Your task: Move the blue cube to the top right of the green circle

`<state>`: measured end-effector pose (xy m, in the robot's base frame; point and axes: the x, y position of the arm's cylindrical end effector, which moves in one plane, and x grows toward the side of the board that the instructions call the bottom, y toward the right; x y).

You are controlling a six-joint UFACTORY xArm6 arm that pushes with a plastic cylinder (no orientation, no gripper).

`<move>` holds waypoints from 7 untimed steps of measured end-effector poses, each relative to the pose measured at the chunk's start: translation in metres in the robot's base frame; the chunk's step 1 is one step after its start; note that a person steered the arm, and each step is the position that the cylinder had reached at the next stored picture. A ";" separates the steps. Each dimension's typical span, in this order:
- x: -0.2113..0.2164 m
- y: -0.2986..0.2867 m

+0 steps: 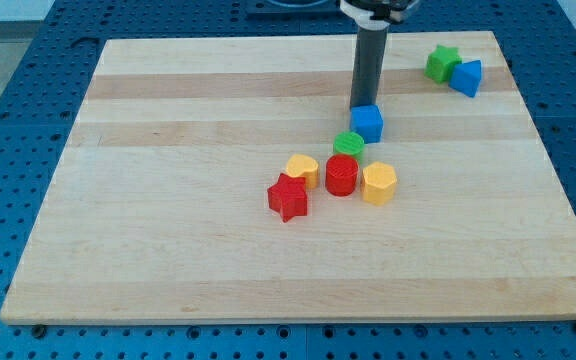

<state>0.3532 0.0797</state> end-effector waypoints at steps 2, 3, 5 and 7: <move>0.005 0.006; 0.007 0.013; 0.012 0.022; 0.022 0.043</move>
